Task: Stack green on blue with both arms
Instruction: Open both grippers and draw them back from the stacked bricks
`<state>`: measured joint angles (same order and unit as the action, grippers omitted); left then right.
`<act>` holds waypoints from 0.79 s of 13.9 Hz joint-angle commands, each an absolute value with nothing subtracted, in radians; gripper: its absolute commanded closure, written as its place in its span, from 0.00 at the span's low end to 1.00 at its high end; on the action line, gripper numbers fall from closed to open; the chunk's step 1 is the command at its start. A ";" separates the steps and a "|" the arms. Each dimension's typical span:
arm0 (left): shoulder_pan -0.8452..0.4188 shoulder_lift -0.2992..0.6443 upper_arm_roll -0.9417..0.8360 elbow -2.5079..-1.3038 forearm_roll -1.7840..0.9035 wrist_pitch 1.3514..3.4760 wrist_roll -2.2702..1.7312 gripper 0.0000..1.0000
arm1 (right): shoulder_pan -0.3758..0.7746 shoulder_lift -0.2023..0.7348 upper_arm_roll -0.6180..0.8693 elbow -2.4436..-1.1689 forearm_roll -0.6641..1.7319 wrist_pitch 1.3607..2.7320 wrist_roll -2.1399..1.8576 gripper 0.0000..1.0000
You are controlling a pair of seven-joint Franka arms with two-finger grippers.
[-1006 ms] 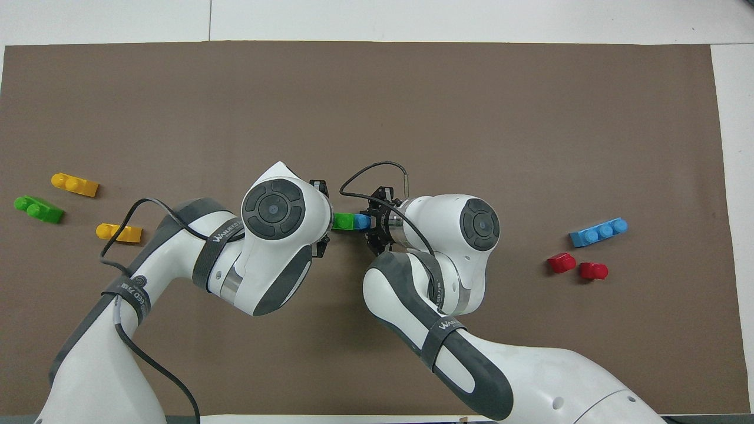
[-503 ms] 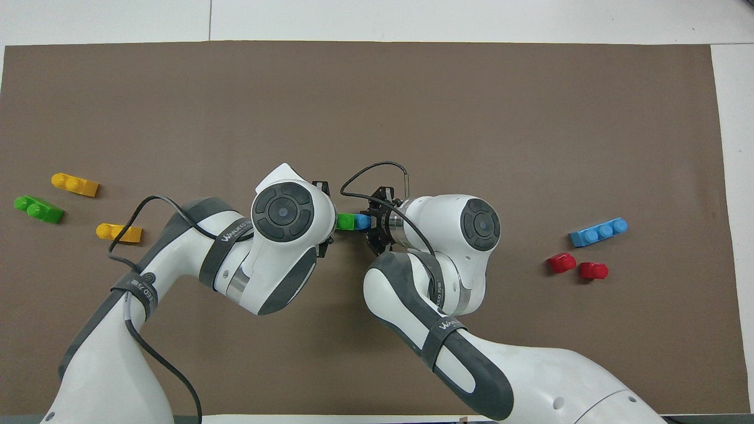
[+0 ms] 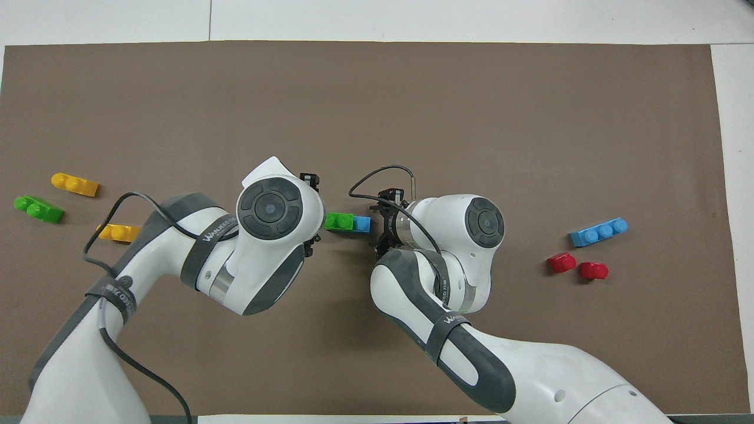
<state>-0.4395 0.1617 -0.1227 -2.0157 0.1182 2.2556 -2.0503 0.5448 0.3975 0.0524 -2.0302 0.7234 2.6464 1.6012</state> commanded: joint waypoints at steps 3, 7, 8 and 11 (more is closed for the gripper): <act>-0.333 0.083 -0.124 -2.019 0.130 2.200 -1.955 0.00 | 0.349 0.351 0.052 -1.999 0.721 2.394 1.410 0.00; -0.214 0.074 -0.124 -1.977 0.124 2.132 -1.749 0.00 | 0.149 0.273 0.052 -1.987 0.510 2.186 1.211 0.00; -0.189 0.074 -0.123 -1.976 0.124 2.132 -1.676 0.00 | 0.100 0.253 0.052 -1.958 0.435 2.112 1.115 0.00; -0.102 0.078 -0.123 -1.971 0.124 2.132 -1.409 0.00 | -0.027 0.235 0.052 -1.801 0.300 1.855 0.881 0.00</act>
